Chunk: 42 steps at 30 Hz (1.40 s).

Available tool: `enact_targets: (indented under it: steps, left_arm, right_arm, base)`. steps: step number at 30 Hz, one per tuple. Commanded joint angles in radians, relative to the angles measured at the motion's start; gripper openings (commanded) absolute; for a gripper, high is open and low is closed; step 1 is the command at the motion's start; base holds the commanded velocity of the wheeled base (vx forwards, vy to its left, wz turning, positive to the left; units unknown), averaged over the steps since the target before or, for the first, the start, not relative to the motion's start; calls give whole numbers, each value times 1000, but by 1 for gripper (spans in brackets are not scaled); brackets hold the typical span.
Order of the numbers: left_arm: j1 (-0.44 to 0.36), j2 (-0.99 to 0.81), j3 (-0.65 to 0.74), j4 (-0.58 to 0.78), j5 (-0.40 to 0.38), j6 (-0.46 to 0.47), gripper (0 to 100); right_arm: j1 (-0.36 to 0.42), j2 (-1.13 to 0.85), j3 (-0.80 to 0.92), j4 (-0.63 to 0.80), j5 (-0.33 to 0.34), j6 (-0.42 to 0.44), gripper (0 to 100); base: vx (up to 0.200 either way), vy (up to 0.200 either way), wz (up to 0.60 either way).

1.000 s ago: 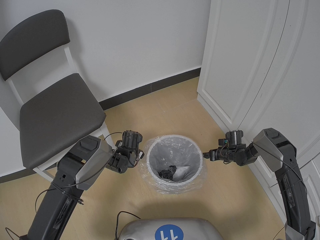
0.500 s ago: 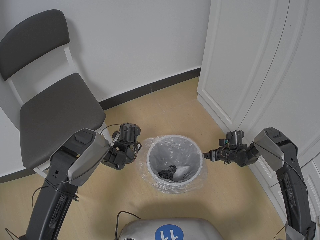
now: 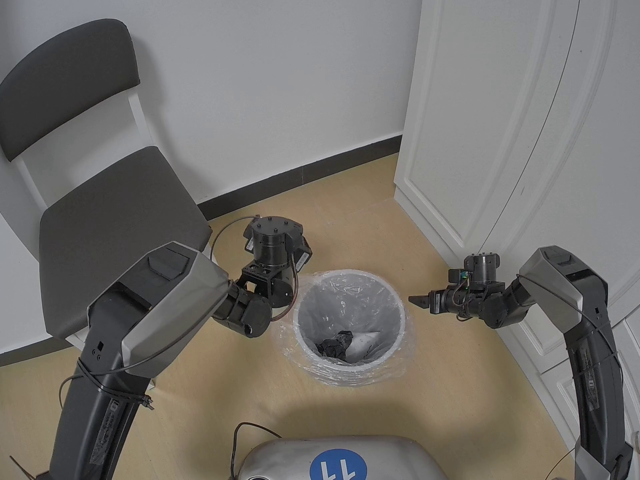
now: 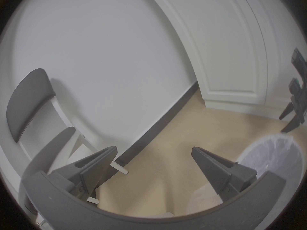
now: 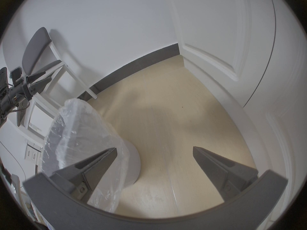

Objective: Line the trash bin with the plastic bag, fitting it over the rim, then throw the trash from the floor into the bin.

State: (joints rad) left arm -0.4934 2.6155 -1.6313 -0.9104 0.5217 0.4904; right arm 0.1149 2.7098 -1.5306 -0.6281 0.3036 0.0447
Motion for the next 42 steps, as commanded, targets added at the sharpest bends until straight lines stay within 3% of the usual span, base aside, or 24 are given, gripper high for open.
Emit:
enact_targets:
  steps: [1, 6, 10, 11, 15, 18, 19, 21, 22, 25, 29, 34, 37, 38, 42]
  left_arm:
    - [-43, -138, 24, -4, 1, -56, 100]
    - [-88, -374, 156, -5, 1, -145, 100]
    - [-108, -525, 277, -8, 1, -190, 100]
    - [-109, -660, 399, -16, 0, -213, 100]
    - [-57, -887, 587, -22, -9, -219, 100]
    - [-19, -986, 671, -22, -14, -231, 100]
    - [9, -1085, 755, -22, -14, -256, 100]
    - [18, -1126, 794, -21, -14, -271, 100]
    - [35, -1220, 873, -16, -15, -293, 100]
    - [58, -1365, 975, -8, -23, -302, 100]
    - [85, -1496, 1008, 30, -45, -300, 100]
    - [99, -1760, 1001, 306, -88, -296, 100]
    - [124, -1826, 1008, 360, -94, -300, 100]
    - [162, -1878, 1024, 386, -97, -303, 100]
    - [197, -1988, 1085, 390, -98, -303, 100]
  right_arm:
    - [-26, -145, 101, -70, 0, 1, 100]
    - [-34, -326, 303, -320, -1, 0, 100]
    - [-14, -436, 443, -409, -9, -3, 100]
    - [15, -535, 553, -473, -9, -6, 100]
    - [75, -673, 718, -585, -20, -5, 100]
    - [117, -720, 799, -656, -58, -2, 100]
    - [158, -762, 880, -734, -135, -5, 100]
    - [173, -783, 914, -768, -172, -6, 100]
    - [201, -838, 992, -822, -233, -9, 100]
    - [229, -969, 1132, -849, -278, -8, 100]
    - [235, -1125, 1238, -837, -294, -9, 100]
    - [223, -1486, 1334, -630, -331, -140, 100]
    - [224, -1644, 1328, -469, -371, -155, 100]
    - [230, -1788, 1304, -300, -394, -161, 100]
    - [221, -2092, 1205, 123, -422, -175, 100]
  base:
    - [0, 0, 0]
    - [0, 0, 0]
    - [0, 0, 0]
    - [0, 0, 0]
    - [0, 0, 0]
    - [0, 0, 0]
    - [0, 0, 0]
    - [0, 0, 0]
    - [0, 0, 0]
    - [0, 0, 0]
    - [0, 0, 0]
    - [0, 0, 0]
    - [0, 0, 0]
    - [0, 0, 0]
    - [0, 0, 0]
